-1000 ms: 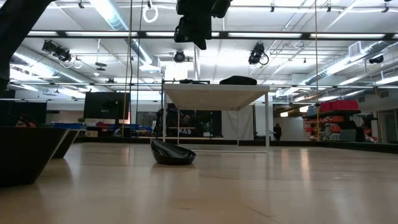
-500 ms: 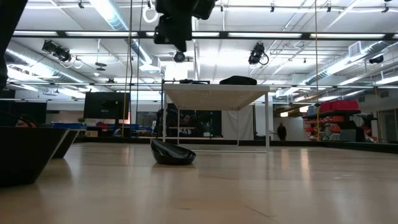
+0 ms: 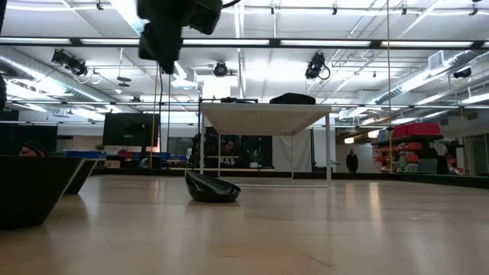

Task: Pick & Place Mini shaped plates
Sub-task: Stack the distorted square plate on top of the distorted square plate on the shelf

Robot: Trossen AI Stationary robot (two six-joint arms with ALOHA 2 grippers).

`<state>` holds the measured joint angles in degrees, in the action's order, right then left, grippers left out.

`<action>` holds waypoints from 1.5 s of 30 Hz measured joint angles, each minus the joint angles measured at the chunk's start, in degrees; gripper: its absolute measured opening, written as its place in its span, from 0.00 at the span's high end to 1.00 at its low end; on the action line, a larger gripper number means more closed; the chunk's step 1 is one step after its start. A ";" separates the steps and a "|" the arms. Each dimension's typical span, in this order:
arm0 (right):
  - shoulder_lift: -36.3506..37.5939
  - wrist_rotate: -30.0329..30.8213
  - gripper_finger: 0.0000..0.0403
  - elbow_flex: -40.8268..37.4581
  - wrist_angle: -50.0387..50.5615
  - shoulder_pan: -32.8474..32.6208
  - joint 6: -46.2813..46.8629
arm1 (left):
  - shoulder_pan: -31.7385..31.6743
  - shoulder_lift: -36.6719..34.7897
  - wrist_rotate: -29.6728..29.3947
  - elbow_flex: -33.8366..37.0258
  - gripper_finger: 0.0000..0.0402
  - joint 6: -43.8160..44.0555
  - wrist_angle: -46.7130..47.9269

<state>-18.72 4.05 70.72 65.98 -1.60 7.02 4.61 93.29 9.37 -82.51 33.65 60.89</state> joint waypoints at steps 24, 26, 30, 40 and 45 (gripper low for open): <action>0.00 -0.02 0.95 0.00 0.02 0.00 -0.02 | 2.46 -11.89 5.23 27.33 0.62 1.02 0.40; -0.01 0.00 0.95 0.00 0.02 0.00 -0.01 | 2.96 -13.13 5.17 28.75 0.59 3.75 -0.05; -0.02 -0.01 0.95 0.00 0.02 0.00 0.00 | 3.88 -16.03 4.84 32.04 0.52 8.06 -1.62; 0.00 -0.02 0.95 0.00 0.02 0.02 -0.01 | 6.30 -17.31 4.15 38.04 0.39 20.05 -8.15; 0.00 0.00 0.95 0.00 0.02 0.00 -0.02 | 8.05 -17.31 2.89 38.99 0.39 23.16 -13.22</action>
<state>-18.72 4.05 70.72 66.00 -1.61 7.01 12.65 75.99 12.27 -43.52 56.81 47.67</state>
